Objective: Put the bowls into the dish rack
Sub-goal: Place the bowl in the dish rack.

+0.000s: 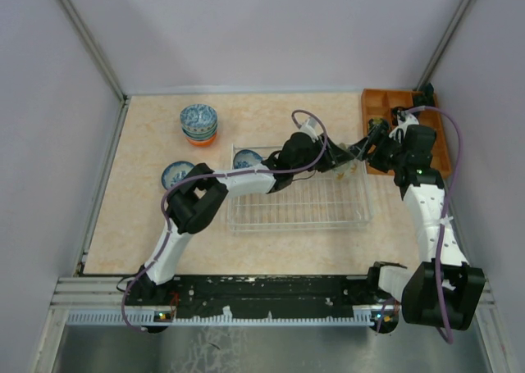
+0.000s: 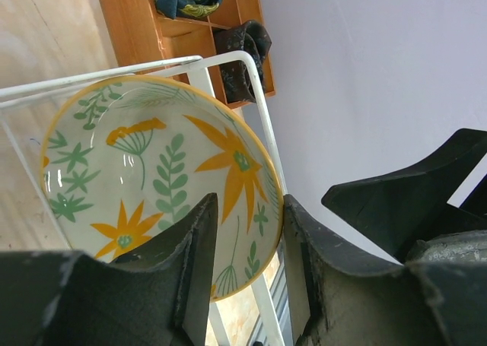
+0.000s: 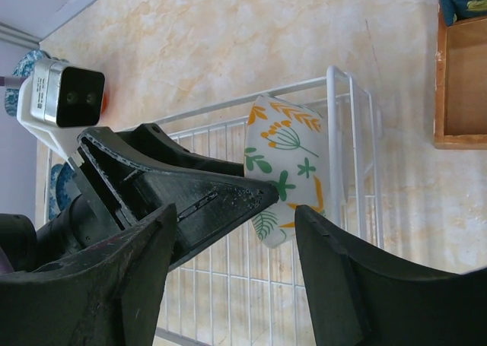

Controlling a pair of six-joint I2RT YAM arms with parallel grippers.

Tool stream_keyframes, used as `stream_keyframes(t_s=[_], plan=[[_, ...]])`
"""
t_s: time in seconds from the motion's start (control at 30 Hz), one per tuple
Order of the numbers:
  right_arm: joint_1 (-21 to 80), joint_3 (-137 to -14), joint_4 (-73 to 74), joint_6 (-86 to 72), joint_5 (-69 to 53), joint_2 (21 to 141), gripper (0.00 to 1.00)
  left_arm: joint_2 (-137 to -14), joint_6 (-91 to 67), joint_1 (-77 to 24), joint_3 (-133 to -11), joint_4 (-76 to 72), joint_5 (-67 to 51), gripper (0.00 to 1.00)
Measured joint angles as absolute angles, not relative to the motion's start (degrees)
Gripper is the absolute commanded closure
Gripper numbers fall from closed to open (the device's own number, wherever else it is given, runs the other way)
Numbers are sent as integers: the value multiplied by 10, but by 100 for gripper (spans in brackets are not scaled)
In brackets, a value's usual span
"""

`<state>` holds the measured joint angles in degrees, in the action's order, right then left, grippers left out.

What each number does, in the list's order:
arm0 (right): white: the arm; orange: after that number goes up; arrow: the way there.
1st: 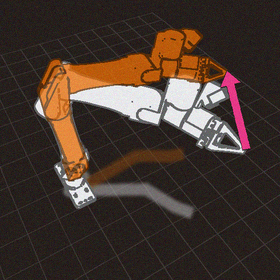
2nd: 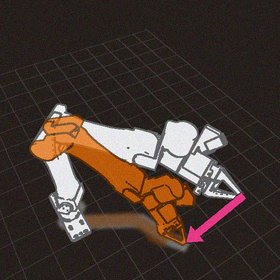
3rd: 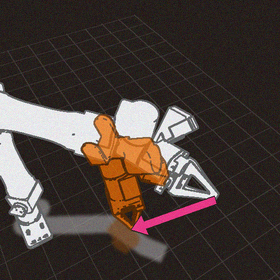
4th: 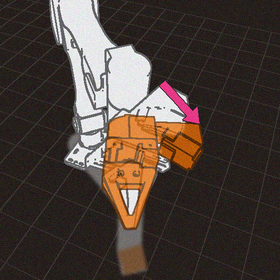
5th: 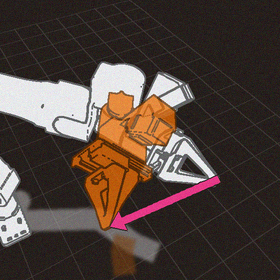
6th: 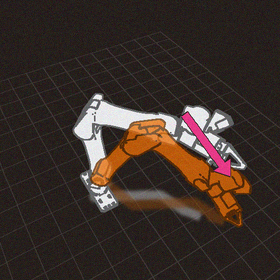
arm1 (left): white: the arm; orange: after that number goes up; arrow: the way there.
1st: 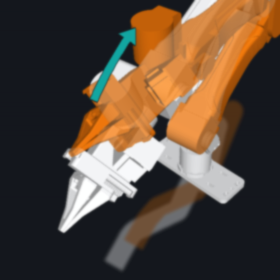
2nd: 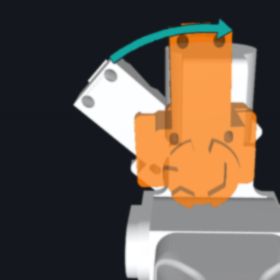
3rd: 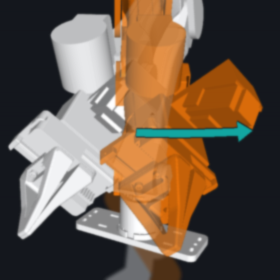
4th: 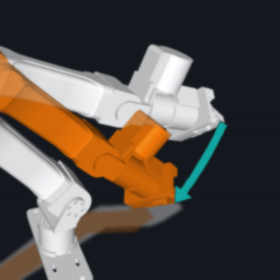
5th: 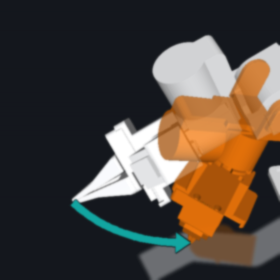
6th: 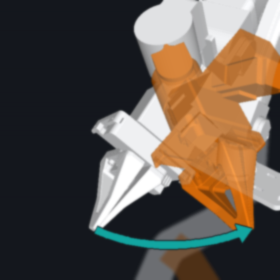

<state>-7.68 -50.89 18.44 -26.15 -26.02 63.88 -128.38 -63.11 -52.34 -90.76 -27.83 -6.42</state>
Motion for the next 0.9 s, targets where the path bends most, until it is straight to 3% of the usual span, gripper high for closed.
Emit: stream_keyframes(t_s=[0.9], plan=[[-77, -509, 180, -262, -271, 639, 36, -1281, -616, -516, -900, -278, -67, 39]])
